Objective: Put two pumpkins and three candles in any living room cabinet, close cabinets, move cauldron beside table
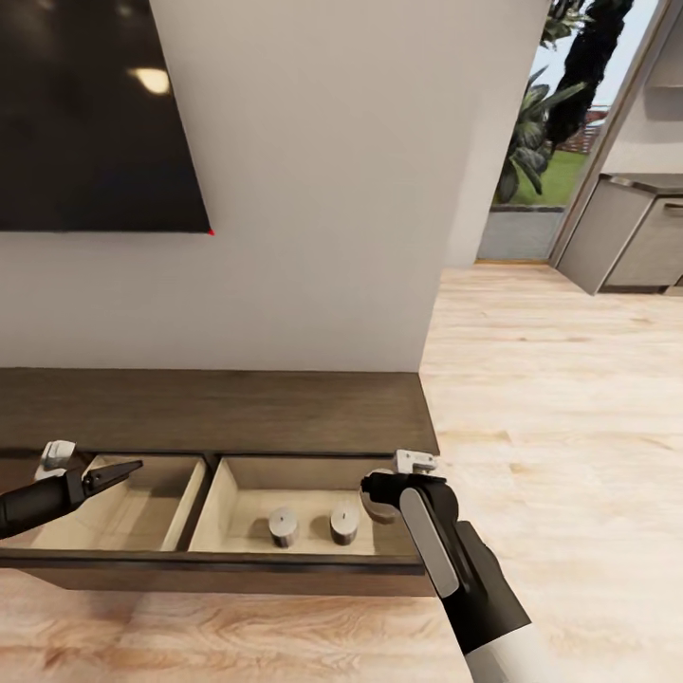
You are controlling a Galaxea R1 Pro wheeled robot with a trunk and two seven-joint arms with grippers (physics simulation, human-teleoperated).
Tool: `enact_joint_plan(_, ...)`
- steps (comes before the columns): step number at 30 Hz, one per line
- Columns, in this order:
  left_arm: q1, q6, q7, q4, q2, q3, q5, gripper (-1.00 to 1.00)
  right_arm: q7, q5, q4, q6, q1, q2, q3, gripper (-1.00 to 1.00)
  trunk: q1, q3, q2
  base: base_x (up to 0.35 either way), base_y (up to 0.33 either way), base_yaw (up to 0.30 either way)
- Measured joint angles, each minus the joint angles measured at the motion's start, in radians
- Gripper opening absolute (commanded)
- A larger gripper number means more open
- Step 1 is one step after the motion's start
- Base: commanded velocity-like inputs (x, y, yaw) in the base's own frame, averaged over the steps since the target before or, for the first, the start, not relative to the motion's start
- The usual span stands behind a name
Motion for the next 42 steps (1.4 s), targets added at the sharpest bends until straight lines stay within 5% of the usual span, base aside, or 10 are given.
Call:
enact_joint_plan(14,0.001,0.000,0.000,0.000,0.000,0.000,0.000,1.00,0.000,0.000,0.054,-0.004,0.000,0.000,-0.001,-1.00,0.000,0.000,0.000,0.046,0.000,0.000)
enact_joint_plan(23,0.001,0.000,0.000,0.000,0.000,0.000,0.000,1.00,0.001,0.008,0.211,-0.112,-0.009,0.000,-0.001,-1.00,0.000,0.000,0.000,0.000,0.000,0.000)
enact_joint_plan(42,0.001,0.000,0.000,0.000,0.000,0.000,-0.001,1.00,0.001,0.011,0.303,-0.205,-0.014,0.000,0.000,-1.00,0.000,0.000,0.000,0.108,0.000,0.000)
